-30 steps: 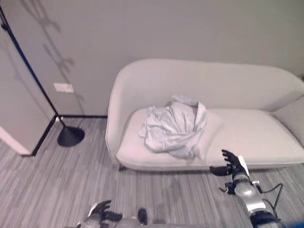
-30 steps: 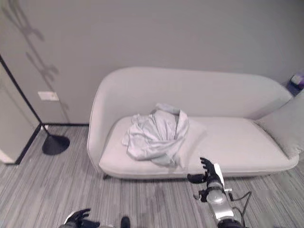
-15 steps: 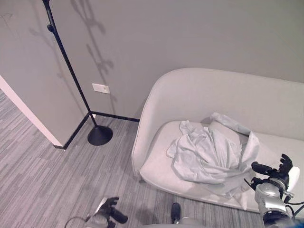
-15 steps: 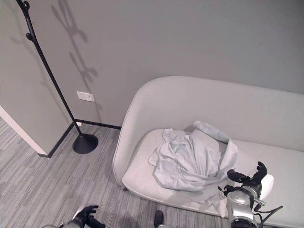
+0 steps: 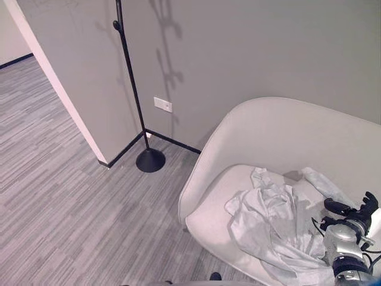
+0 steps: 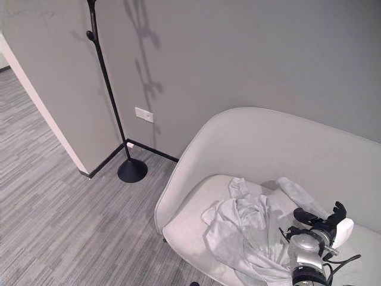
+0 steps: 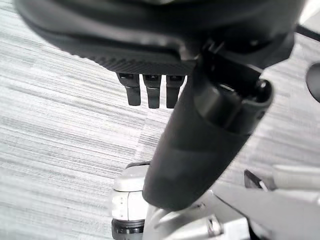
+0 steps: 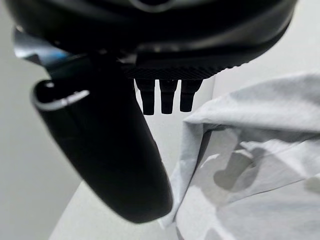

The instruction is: Hang the clothes on the sofa on the clothes rack.

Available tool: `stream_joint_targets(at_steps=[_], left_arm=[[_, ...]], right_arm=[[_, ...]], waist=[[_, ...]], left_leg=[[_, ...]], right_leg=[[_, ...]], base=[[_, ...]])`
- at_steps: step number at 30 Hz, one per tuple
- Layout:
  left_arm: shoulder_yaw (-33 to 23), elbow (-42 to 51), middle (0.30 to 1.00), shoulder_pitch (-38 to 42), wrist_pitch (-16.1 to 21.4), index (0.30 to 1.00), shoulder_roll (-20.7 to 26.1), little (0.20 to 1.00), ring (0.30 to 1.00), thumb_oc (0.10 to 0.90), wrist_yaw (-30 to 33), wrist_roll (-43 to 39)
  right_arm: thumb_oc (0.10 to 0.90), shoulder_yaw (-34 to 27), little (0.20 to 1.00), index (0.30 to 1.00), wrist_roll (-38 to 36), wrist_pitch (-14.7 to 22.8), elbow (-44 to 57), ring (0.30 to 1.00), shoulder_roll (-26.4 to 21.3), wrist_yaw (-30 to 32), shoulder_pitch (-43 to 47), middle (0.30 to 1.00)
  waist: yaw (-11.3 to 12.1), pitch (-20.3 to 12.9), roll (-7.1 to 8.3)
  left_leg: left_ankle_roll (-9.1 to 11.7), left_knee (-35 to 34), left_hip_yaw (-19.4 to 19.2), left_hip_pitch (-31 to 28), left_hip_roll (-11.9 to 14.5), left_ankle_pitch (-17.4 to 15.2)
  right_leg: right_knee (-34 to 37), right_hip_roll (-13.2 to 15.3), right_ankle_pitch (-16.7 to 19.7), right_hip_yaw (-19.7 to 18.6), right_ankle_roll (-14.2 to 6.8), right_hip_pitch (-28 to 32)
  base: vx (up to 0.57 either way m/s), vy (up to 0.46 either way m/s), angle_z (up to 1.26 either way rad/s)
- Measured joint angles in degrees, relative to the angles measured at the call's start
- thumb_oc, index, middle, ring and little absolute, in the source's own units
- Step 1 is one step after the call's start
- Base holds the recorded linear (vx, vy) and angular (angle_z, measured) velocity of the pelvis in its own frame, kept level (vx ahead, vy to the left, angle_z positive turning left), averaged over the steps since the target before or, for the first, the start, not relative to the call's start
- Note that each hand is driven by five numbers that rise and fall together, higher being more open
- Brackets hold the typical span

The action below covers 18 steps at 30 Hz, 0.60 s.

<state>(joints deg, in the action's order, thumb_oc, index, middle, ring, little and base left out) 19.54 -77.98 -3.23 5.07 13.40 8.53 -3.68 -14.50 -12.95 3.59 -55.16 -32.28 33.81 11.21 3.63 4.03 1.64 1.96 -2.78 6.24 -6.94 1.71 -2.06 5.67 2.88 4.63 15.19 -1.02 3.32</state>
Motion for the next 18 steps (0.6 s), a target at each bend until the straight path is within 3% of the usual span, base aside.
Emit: stream_joint_targets(at_steps=[5,7,8,10,18], left_arm=[[0.3,0.1,0.9,0.3,-0.1,0.9,-1.9,0.9,0.9,0.8,0.0,0.2],[0.3,0.1,0.9,0.4,-0.1,0.9,-2.5,0.9,0.9,0.8,0.0,1.7],[0.3,0.8,0.9,0.4,-0.1,0.9,-2.6,0.9,0.9,0.8,-0.1,2.6],[0.4,1.1,0.9,0.1,-0.1,0.9,-2.4,0.9,0.9,0.8,-0.1,3.8],[2.7,1.5,0.9,-1.0,-0.1,0.9,-2.3,0.9,0.9,0.8,-0.7,4.3]], right_arm=[[0.8,-1.3,0.9,0.9,-0.9,-0.1,-0.4,0.9,-4.8,1.2,0.2,0.9],[0.8,-2.6,0.9,0.9,-0.6,-0.4,0.0,0.9,-6.6,2.2,-0.3,0.9],[0.8,-3.8,0.9,0.9,1.0,-1.1,0.1,0.9,-7.4,3.0,-1.4,0.9],[0.8,-5.7,0.9,0.9,1.5,-1.5,0.1,0.9,-7.6,3.9,-3.4,0.9],[0.8,-4.6,0.9,0.9,0.7,-2.2,-3.1,0.9,-7.6,1.5,-3.6,0.9]], waist=[[-1.5,0.7,-2.62],[-2.6,0.9,-3.93],[-2.6,1.2,-4.59],[-3.3,1.2,-4.93],[-5.4,0.8,-5.99]], left_leg=[[1.2,0.3,-0.5,0.2,0.5,0.7],[1.4,0.3,-2.4,0.6,0.6,0.8],[1.5,-0.1,-5.5,0.6,1.4,0.3],[1.1,-0.3,-11.0,0.5,3.2,0.3],[0.8,-0.1,-13.2,0.6,4.3,1.0]], right_leg=[[0.0,-0.1,-0.3,1.5,0.4,0.7],[0.0,0.1,-0.4,2.8,0.6,0.9],[0.0,0.0,-0.8,3.0,0.6,1.0],[0.0,-0.3,-1.2,3.4,1.1,1.2],[0.0,-1.3,-1.1,1.6,0.9,0.0]], base=[[0.07,-0.061,0.17],[0.12,-0.056,0.23],[0.12,-0.043,0.17],[0.08,-0.025,0.17],[0.06,-0.03,-0.12]])
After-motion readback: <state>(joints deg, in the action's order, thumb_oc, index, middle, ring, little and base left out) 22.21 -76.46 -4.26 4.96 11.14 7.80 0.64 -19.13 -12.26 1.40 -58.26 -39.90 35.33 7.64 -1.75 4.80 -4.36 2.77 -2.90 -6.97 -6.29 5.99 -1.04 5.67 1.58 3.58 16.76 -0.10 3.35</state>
